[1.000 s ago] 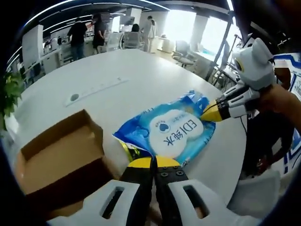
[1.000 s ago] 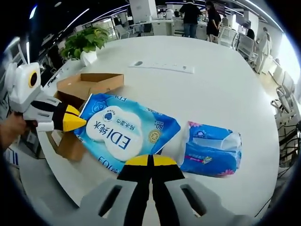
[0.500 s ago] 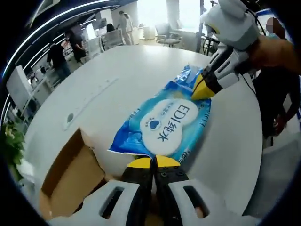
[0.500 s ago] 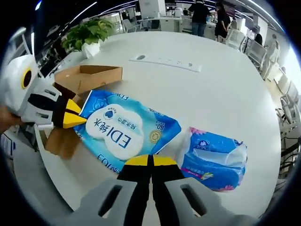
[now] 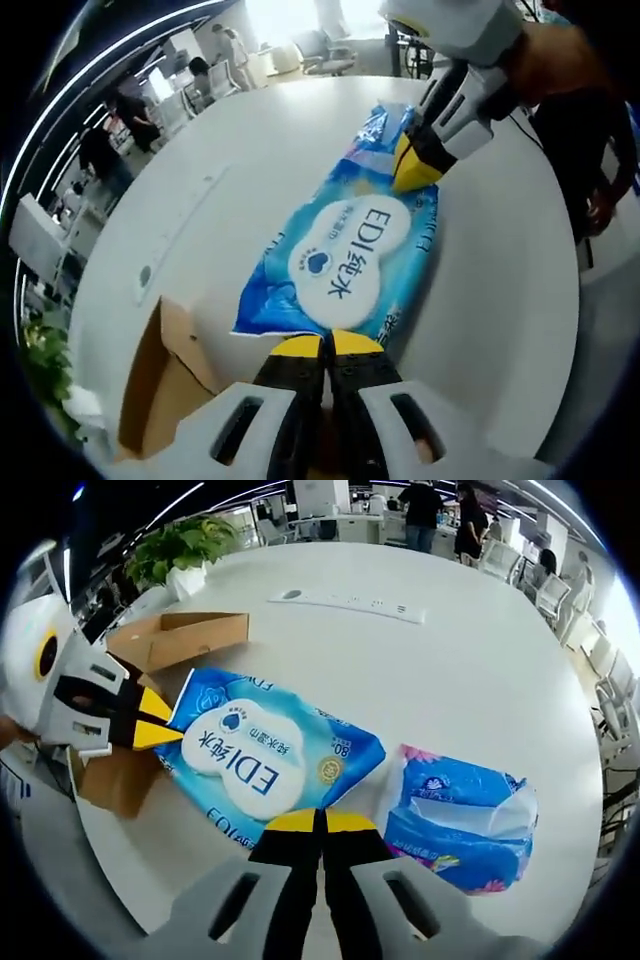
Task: Operate the shoe box by opening the lid, removing the specified soft item, and placing it in the target area until the item is outside and the box remains undamaged.
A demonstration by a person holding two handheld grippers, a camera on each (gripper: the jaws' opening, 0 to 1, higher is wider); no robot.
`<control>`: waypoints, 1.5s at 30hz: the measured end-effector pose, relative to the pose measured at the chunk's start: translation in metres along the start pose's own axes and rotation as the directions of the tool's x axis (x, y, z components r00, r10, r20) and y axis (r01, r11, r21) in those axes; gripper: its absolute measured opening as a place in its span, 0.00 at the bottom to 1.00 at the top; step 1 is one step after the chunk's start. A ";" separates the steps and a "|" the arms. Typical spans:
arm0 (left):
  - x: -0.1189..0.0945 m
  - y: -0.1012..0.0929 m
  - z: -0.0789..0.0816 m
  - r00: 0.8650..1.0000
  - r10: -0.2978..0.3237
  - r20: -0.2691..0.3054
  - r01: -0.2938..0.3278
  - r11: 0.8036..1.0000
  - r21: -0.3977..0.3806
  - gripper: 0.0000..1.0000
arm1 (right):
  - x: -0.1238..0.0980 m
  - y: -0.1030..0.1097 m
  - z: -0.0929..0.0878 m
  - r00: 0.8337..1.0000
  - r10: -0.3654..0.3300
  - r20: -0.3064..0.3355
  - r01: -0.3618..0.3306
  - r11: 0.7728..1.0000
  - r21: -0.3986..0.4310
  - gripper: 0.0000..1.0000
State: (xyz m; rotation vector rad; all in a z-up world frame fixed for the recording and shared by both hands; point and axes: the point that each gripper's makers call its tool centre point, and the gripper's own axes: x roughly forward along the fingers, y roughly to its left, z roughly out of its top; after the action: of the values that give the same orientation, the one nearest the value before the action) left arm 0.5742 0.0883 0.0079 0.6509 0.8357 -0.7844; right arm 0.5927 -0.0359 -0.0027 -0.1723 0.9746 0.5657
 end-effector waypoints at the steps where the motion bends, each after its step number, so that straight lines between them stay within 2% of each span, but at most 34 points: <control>1: 0.001 0.001 -0.001 1.000 0.003 -0.006 -0.003 1.000 0.013 0.00 | 0.000 0.001 0.000 1.000 0.001 0.000 -0.001 1.000 0.000 0.00; 7: 0.005 0.000 -0.002 1.000 0.004 -0.013 -0.003 1.000 0.031 0.00 | 0.004 -0.003 0.000 1.000 -0.013 0.008 0.013 1.000 -0.008 0.00; 9: 0.008 -0.002 -0.006 1.000 -0.003 -0.029 0.004 1.000 0.029 0.00 | 0.005 -0.004 0.001 1.000 -0.018 0.015 0.018 1.000 -0.019 0.00; 10: 0.008 -0.001 -0.007 0.999 0.008 -0.038 -0.006 0.999 0.051 0.00 | 0.005 -0.003 0.001 1.000 -0.015 0.016 0.015 1.000 -0.023 0.00; 17: 0.010 -0.001 -0.008 0.999 0.020 -0.038 -0.018 0.998 0.062 0.00 | 0.007 -0.005 0.003 0.998 -0.039 0.041 0.042 0.996 -0.081 0.00; 25: 0.007 0.001 -0.010 0.999 0.040 -0.032 -0.037 0.995 0.097 0.03 | 0.006 -0.005 0.003 0.998 -0.040 0.049 0.043 0.997 -0.062 0.00; 30: 0.001 0.005 -0.011 0.998 0.052 -0.028 -0.049 0.994 0.100 0.06 | 0.001 -0.007 0.005 0.996 -0.061 0.066 0.068 0.993 -0.100 0.02; 31: -0.001 0.005 -0.011 0.998 0.050 -0.027 -0.048 0.994 0.094 0.06 | -0.001 -0.006 0.005 0.996 -0.064 0.069 0.071 0.992 -0.107 0.02; 33: -0.007 0.004 -0.008 0.999 0.043 0.001 -0.043 0.999 0.025 0.07 | -0.005 -0.008 0.006 0.995 -0.070 0.073 0.078 0.990 -0.114 0.02; 35: -0.012 0.006 -0.008 0.999 0.038 0.012 -0.038 0.999 0.002 0.09 | -0.011 -0.008 0.008 0.994 -0.071 0.087 0.080 0.991 -0.106 0.03; 39: -0.025 0.004 0.002 0.997 0.016 0.077 -0.009 0.996 -0.091 0.16 | -0.018 -0.004 0.006 0.993 -0.058 0.099 0.069 0.992 -0.103 0.10; 45: -0.043 0.002 0.008 0.993 0.005 0.114 0.011 0.991 -0.136 0.23 | -0.030 0.004 0.006 0.993 -0.042 0.111 0.060 0.986 -0.158 0.16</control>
State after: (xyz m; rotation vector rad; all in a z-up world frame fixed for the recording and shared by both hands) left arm 0.5605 0.0986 0.0483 0.4793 0.7785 -0.7531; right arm 0.5818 -0.0412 0.0250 -0.3074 0.8176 0.6007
